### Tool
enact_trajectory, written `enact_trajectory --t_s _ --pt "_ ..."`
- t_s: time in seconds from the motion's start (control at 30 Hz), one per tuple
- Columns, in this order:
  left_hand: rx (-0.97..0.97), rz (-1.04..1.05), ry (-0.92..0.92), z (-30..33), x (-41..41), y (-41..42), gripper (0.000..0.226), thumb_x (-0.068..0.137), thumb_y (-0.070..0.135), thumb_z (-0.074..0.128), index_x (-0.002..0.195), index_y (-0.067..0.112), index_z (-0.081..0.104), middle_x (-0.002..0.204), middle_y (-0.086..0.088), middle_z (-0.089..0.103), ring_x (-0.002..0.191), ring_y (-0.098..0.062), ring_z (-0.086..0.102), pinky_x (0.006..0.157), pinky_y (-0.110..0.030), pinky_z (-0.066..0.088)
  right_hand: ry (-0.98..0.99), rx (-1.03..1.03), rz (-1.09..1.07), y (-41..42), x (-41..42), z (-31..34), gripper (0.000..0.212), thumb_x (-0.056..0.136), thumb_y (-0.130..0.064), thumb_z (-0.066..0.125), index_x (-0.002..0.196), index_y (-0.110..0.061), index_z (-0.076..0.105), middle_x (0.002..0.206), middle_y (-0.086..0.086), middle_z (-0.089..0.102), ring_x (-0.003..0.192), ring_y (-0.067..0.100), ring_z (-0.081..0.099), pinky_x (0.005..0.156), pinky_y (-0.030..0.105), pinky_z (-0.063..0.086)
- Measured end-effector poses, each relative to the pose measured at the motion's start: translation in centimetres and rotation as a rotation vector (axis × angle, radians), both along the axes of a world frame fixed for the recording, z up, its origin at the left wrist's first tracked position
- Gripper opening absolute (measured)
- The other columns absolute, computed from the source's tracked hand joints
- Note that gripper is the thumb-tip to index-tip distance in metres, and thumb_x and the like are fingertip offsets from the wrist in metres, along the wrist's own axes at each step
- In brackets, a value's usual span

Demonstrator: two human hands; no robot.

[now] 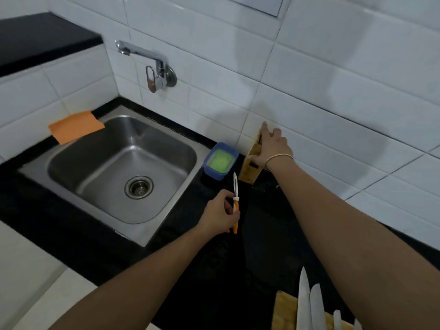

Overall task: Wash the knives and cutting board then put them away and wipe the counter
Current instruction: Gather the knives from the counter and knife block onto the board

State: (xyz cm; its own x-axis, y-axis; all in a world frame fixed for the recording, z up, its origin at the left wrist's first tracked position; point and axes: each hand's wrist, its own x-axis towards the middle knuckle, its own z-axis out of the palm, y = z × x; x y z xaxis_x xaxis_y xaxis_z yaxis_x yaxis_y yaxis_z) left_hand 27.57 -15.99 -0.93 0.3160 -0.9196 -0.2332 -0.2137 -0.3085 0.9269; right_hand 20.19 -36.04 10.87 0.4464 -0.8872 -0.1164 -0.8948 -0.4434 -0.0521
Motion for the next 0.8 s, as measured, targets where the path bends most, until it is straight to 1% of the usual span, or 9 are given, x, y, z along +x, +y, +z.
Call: enact_trajectory --t_s 0.1,0.17,0.23,0.3,0.47,0.53,0.63,0.7,0.8 --pt "-0.035 0.004 -0.017 0.6 -1.1 0.2 0.042 0.088 0.015 0.076 0.119 0.031 0.053 0.088 -0.004 0.065 0.076 -0.018 0.070 0.052 -0.035 0.061 -0.060 0.006 -0.014 1.1 -1.3 0.8 0.121 0.080 -0.057 0.074 0.159 -0.025 -0.011 0.166 0.016 -0.002 0.146 0.041 0.019 0.113 0.053 0.033" --pt "-0.067 0.009 -0.037 1.0 -2.3 0.2 0.041 0.088 0.017 0.076 0.119 0.031 0.053 0.086 -0.002 0.066 0.076 -0.017 0.070 0.056 -0.038 0.063 -0.186 -0.106 -0.029 2.8 -3.0 1.0 0.099 0.086 -0.053 0.066 0.160 -0.022 0.007 0.163 0.016 0.016 0.141 0.039 0.029 0.110 0.051 0.037" --pt "-0.088 0.010 -0.059 1.1 -4.0 0.2 0.041 0.086 0.019 0.077 0.117 0.033 0.053 0.084 0.001 0.066 0.074 -0.014 0.069 0.063 -0.041 0.063 -0.430 -0.227 -0.076 5.5 -5.4 0.7 0.066 0.090 -0.044 0.060 0.147 -0.019 0.037 0.141 0.012 0.047 0.124 0.034 0.049 0.101 0.049 0.045" --pt "-0.102 0.007 -0.102 1.5 -6.5 0.5 0.042 0.084 0.021 0.078 0.116 0.033 0.054 0.082 0.003 0.066 0.074 -0.012 0.068 0.070 -0.042 0.062 -0.605 -0.155 -0.197 8.5 -8.3 -0.2 0.046 0.091 -0.045 0.059 0.129 -0.019 0.052 0.116 0.004 0.061 0.106 0.026 0.060 0.090 0.044 0.051" --pt "-0.155 0.017 -0.164 2.9 -14.6 2.0 0.031 0.079 0.024 0.078 0.099 0.029 0.055 0.079 0.005 0.064 0.071 -0.008 0.064 0.062 -0.030 0.053 -0.551 0.481 -0.407 14.0 -16.5 -2.8 0.049 0.084 -0.063 0.065 0.100 -0.016 0.065 0.092 0.001 0.069 0.084 0.019 0.066 0.072 0.034 0.054" --pt "-0.175 -0.024 -0.154 3.1 -18.0 3.0 0.033 0.077 0.024 0.080 0.099 0.030 0.055 0.080 0.007 0.066 0.071 -0.006 0.065 0.062 -0.030 0.055 -0.608 0.546 -0.424 15.9 -20.7 -3.5 0.035 0.086 -0.051 0.072 0.084 -0.015 0.069 0.081 0.005 0.071 0.075 0.022 0.067 0.068 0.036 0.058" --pt "-0.176 -0.213 -0.137 3.5 -23.1 5.0 0.048 0.080 0.027 0.083 0.119 0.033 0.054 0.083 0.009 0.068 0.076 -0.002 0.067 0.069 -0.024 0.057 -0.671 0.572 -0.519 18.2 -28.1 -4.7 0.015 0.083 -0.031 0.079 0.085 -0.017 0.074 0.083 0.009 0.075 0.079 0.025 0.073 0.075 0.043 0.063" --pt "-0.130 -0.296 -0.192 3.9 -26.2 6.5 0.057 0.086 0.037 0.078 0.135 0.029 0.049 0.088 0.009 0.068 0.080 -0.003 0.067 0.076 -0.028 0.059 -0.622 0.594 -0.611 19.5 -33.0 -5.1 0.011 0.084 -0.027 0.077 0.086 -0.018 0.071 0.085 0.010 0.075 0.080 0.025 0.074 0.077 0.044 0.063" --pt "0.003 -0.261 -0.344 3.8 -28.0 8.8 0.036 0.094 0.038 0.065 0.128 0.030 0.053 0.091 0.011 0.066 0.080 -0.004 0.065 0.072 -0.027 0.057 -0.455 0.590 -0.713 21.8 -38.7 -5.9 0.014 0.086 -0.023 0.076 0.083 -0.019 0.063 0.090 0.010 0.072 0.080 0.024 0.073 0.074 0.041 0.064"
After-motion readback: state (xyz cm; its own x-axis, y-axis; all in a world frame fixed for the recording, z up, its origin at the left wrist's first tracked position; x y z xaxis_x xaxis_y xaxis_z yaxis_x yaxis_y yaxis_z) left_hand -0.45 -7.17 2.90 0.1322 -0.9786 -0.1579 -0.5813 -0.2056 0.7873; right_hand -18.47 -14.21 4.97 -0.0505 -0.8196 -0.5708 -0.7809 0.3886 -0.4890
